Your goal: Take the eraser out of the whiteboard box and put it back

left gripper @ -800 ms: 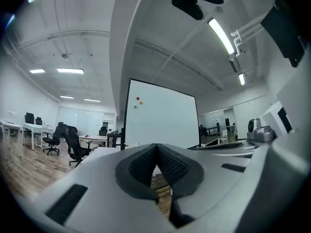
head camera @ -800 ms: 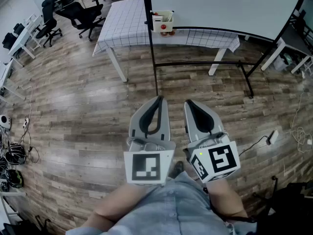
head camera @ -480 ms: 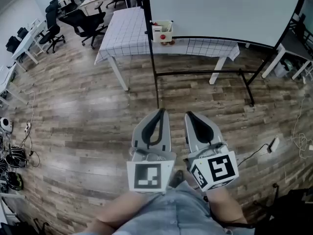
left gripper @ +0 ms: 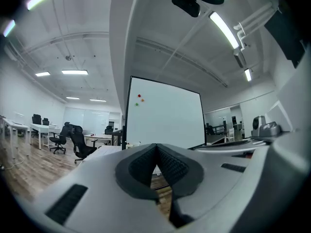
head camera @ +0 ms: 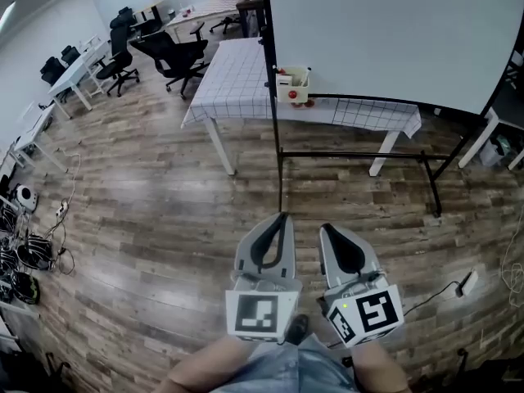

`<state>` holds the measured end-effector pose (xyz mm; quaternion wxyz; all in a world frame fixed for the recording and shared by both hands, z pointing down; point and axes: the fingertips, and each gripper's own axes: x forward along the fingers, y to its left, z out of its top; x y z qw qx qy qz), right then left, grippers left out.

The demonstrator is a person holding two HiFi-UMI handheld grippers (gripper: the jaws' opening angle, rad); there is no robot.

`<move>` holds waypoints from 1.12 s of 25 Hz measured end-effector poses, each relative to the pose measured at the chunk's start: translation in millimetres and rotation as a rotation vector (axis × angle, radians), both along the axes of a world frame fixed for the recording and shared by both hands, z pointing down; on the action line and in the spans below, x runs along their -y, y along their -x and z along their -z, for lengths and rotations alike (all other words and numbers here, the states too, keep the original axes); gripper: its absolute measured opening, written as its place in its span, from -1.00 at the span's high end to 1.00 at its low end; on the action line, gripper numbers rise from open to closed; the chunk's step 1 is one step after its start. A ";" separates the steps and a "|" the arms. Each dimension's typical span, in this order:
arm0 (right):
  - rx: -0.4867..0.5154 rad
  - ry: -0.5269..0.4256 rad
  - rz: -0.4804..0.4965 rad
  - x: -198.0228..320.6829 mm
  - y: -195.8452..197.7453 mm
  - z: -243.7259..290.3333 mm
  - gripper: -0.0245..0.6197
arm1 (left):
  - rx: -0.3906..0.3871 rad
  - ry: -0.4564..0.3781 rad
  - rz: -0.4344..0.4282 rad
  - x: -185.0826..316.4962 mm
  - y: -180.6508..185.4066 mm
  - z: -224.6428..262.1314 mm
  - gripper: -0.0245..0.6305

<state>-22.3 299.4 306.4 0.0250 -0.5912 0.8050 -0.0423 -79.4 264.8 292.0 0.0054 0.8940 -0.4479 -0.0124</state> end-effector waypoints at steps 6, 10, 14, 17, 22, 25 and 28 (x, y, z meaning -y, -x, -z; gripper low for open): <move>0.001 0.013 0.021 29.9 -8.5 -8.9 0.94 | 0.013 -0.003 0.031 28.9 -1.8 -7.4 0.91; -0.007 0.021 0.044 69.1 -14.0 -14.7 0.94 | 0.013 0.015 0.035 68.4 -11.9 -18.5 0.91; -0.024 0.009 0.057 122.2 -20.8 -4.3 0.94 | -0.010 0.007 0.036 123.0 -22.4 -9.9 0.91; -0.032 0.002 0.054 163.0 -27.2 1.9 0.94 | -0.015 0.004 0.033 166.2 -27.3 -5.7 0.91; -0.029 0.007 0.049 224.7 -32.7 4.0 0.94 | -0.028 -0.004 0.022 228.9 -32.1 0.3 0.91; -0.042 -0.003 0.039 252.5 -37.1 9.3 0.94 | -0.026 -0.022 0.014 255.9 -34.1 6.0 0.91; -0.061 -0.019 0.038 274.0 -43.6 16.0 0.94 | -0.024 -0.023 0.012 276.8 -39.6 6.1 0.91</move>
